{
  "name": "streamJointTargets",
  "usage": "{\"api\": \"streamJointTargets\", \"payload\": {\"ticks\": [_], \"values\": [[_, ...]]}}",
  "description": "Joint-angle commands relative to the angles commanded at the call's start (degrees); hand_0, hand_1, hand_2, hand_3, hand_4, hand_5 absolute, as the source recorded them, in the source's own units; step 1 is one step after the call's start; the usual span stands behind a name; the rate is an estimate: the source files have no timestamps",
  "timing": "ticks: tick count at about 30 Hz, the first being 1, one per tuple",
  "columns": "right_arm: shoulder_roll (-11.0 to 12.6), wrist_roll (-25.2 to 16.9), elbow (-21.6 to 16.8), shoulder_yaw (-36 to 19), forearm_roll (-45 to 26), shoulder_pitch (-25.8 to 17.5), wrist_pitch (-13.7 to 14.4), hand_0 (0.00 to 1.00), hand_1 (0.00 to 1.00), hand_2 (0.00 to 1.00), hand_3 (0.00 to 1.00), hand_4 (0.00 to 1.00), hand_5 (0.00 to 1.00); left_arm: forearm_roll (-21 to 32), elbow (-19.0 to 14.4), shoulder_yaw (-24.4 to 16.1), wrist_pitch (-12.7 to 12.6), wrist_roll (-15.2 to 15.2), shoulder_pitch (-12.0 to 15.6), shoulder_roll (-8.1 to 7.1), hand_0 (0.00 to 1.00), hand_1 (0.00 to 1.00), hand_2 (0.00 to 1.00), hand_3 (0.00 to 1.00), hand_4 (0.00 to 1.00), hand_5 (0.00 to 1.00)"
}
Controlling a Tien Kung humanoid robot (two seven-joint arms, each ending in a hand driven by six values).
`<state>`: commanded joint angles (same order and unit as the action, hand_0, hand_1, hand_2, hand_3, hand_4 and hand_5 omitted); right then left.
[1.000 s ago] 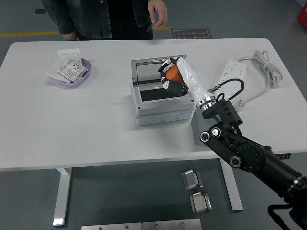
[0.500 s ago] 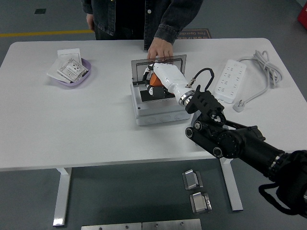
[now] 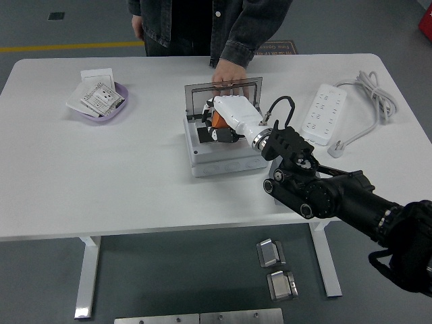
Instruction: Pick up the cylinder from the cube,place it in the box,flap close box
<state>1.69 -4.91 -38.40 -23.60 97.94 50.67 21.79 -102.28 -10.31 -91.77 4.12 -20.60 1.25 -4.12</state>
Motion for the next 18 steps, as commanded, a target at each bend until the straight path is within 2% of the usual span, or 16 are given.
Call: {"api": "streamJointTargets", "payload": {"ticks": [9, 10, 15, 16, 18], "values": [[0.78, -1.0, 1.58, 1.93, 0.49, 1.18, -0.22, 0.031, 0.179, 0.367, 0.288, 0.002, 0.002, -0.6, 0.0, -0.19, 0.09, 0.06, -0.4, -0.12, 0.674, 0.682, 0.611, 0.669, 0.673, 0.452], [0.83, -1.15, 1.65, 2.02, 0.58, 1.2, -0.34, 0.099, 0.22, 0.383, 0.3, 0.002, 0.002, -0.61, 0.0, -0.17, 0.1, 0.07, -0.44, -0.11, 0.674, 0.682, 0.611, 0.669, 0.673, 0.451], [1.17, -2.7, 1.97, 1.06, 2.35, 1.34, -1.48, 0.099, 0.22, 0.383, 0.3, 0.002, 0.002, -0.68, 0.0, 0.08, 0.19, 0.18, -0.77, -0.05, 0.674, 0.682, 0.611, 0.669, 0.673, 0.451], [1.24, -2.95, 2.02, 0.79, 2.73, 1.38, -1.66, 0.13, 0.246, 0.425, 0.317, 0.002, 0.002, -0.64, 0.0, 0.17, 0.2, 0.23, -0.85, -0.03, 0.674, 0.683, 0.611, 0.669, 0.672, 0.452], [1.46, -3.39, 2.06, 0.34, 3.45, 1.47, -1.97, 0.13, 0.246, 0.425, 0.317, 0.002, 0.002, -0.29, 0.0, 0.64, 0.23, 0.36, -1.02, -0.01, 0.674, 0.683, 0.611, 0.669, 0.672, 0.452]]}}
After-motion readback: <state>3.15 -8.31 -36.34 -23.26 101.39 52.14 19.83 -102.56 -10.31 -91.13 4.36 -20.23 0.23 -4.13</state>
